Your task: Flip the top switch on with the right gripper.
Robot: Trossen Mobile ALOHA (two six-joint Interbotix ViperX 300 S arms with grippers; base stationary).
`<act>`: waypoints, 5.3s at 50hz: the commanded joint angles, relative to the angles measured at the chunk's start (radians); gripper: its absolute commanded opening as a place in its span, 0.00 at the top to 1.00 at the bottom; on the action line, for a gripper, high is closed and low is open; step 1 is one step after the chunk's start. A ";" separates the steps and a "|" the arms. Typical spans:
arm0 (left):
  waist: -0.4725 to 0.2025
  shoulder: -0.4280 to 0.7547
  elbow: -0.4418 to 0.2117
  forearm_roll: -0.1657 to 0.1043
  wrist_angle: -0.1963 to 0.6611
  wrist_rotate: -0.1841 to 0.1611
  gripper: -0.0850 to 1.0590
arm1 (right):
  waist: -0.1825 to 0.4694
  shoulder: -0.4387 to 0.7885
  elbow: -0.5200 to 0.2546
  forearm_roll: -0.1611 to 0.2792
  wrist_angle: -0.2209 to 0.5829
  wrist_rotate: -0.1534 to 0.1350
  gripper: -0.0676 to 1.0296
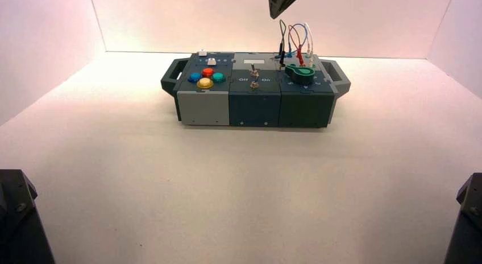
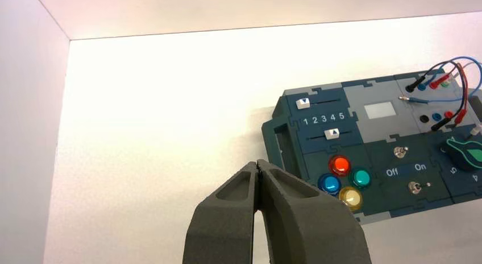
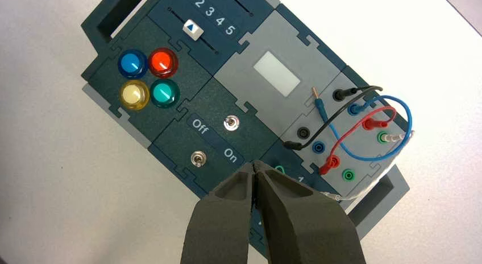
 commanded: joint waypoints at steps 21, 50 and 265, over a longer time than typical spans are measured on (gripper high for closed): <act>-0.011 0.005 -0.012 0.000 -0.005 0.002 0.95 | 0.005 -0.017 -0.018 0.000 0.005 -0.034 0.96; -0.067 0.202 -0.080 -0.029 0.187 -0.005 0.95 | 0.051 -0.006 -0.038 0.000 0.026 -0.209 0.96; -0.167 0.934 -0.373 -0.058 0.107 -0.098 0.95 | 0.064 0.298 -0.183 -0.173 0.061 -0.472 0.96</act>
